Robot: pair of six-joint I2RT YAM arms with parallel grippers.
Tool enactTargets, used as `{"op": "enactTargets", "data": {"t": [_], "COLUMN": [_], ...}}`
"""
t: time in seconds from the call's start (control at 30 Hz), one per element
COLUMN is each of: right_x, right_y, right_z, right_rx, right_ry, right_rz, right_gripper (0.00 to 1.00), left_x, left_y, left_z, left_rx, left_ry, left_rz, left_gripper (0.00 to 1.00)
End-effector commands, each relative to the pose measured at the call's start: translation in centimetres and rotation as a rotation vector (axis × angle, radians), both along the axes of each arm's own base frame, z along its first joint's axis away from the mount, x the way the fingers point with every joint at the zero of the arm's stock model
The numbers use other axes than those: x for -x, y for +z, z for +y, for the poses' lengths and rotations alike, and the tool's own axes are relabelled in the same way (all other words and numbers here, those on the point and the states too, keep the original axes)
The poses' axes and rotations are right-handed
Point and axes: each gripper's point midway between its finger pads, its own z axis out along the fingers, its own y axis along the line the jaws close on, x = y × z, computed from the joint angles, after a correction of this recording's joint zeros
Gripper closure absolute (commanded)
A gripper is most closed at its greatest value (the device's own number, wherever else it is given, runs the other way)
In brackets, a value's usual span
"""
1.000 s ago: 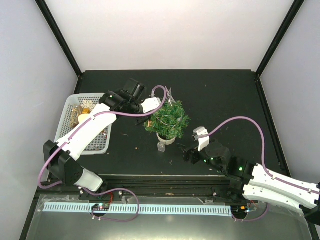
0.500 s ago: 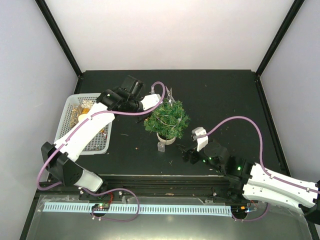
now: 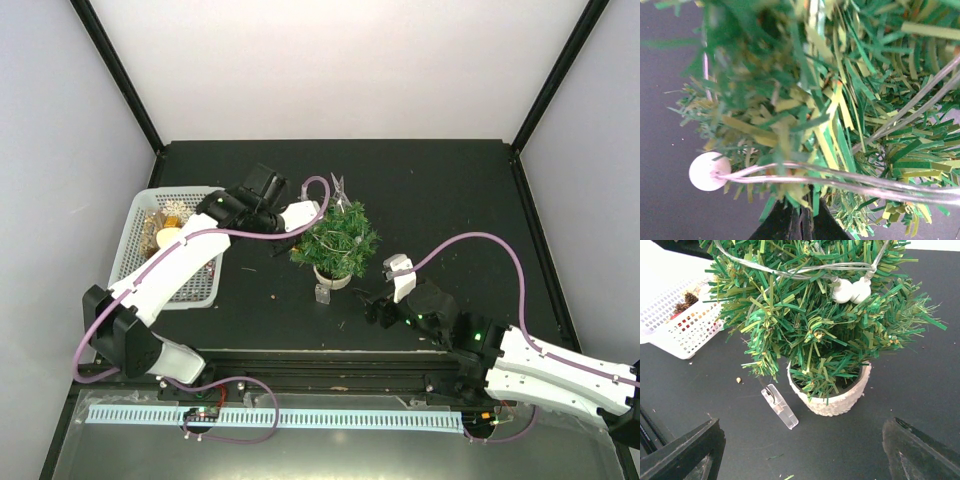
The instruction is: Decorate the small christmas tree
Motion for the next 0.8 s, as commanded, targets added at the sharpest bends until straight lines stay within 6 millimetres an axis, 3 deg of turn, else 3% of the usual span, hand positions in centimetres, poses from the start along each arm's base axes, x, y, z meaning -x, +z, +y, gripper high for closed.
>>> {"op": "enactTargets", "data": {"t": [0.0, 0.43, 0.77], "right_x": [-0.2, -0.1, -0.2], "right_y": [1.2, 1.0, 1.1], "right_z": [0.3, 0.3, 0.4], "right_rx": [-0.041, -0.043, -0.042], "right_ry": [-0.008, -0.006, -0.006], "right_rz": [-0.019, -0.013, -0.011], "right_gripper": [0.13, 0.13, 0.13], "left_x": [0.4, 0.4, 0.3], "left_y": [0.5, 1.7, 1.7], "left_z": [0.0, -0.8, 0.3], "left_rx": [0.047, 0.093, 0.051], "left_ry": [0.011, 0.003, 0.019], "left_rz": [-0.008, -0.005, -0.039], "left_gripper": [0.98, 0.96, 0.66]}}
